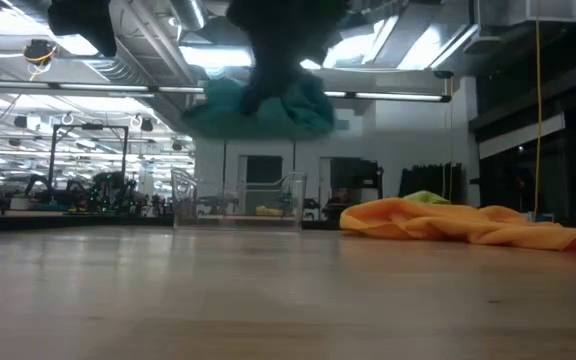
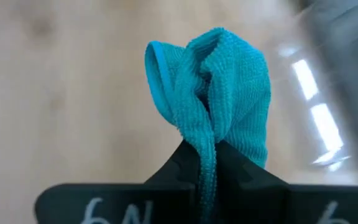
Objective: Fold microfiber towels
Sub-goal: Put the folded blue microfiber cloth into the transparent bin
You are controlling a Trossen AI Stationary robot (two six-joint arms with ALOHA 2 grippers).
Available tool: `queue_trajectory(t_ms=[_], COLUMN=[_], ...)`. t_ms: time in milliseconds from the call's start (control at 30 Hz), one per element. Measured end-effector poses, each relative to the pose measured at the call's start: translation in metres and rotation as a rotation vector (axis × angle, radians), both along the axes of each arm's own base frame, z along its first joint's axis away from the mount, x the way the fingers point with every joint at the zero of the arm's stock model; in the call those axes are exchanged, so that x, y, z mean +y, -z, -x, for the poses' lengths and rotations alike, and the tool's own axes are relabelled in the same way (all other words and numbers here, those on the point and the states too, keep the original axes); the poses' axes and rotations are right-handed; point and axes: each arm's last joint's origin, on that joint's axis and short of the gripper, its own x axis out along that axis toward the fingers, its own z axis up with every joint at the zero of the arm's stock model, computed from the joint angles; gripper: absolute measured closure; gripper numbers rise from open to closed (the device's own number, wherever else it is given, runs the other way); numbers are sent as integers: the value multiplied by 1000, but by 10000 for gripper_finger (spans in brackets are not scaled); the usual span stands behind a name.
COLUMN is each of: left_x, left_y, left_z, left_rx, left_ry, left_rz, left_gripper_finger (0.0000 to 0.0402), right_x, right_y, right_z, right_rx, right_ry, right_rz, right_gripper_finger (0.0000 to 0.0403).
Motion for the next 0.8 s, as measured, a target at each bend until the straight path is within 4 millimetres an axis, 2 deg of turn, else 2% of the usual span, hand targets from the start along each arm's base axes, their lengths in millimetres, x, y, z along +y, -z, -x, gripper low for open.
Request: queue_trajectory(t_ms=[133,233,433,533,633,800], left_x=[-2,-3,-2,-1,-1,0], left_y=[0,0,0,0,-1,-1], left_z=[0,0,0,0,0,0], left_rx=[-1,-1,-9,-15,-18,-27], left_ry=[11,15,3,-8,-12,-22], left_rz=[0,0,-25,-47,-54,-69], left_gripper_finger=[376,376,376,376,376,376], right_x=[-45,-90,-191,-235,-273,-317], right_y=[-25,-38,-40,-26,-4,32], right_z=[-15,-24,-31,-32,-31,-22], right_rx=[-2,5,-42,-41,-32,10], right_ry=[2,-20,-119,-174,-231,-234], right_rz=[101,134,107,117,90,4], right_gripper_finger=[385,385,385,385,385,385])
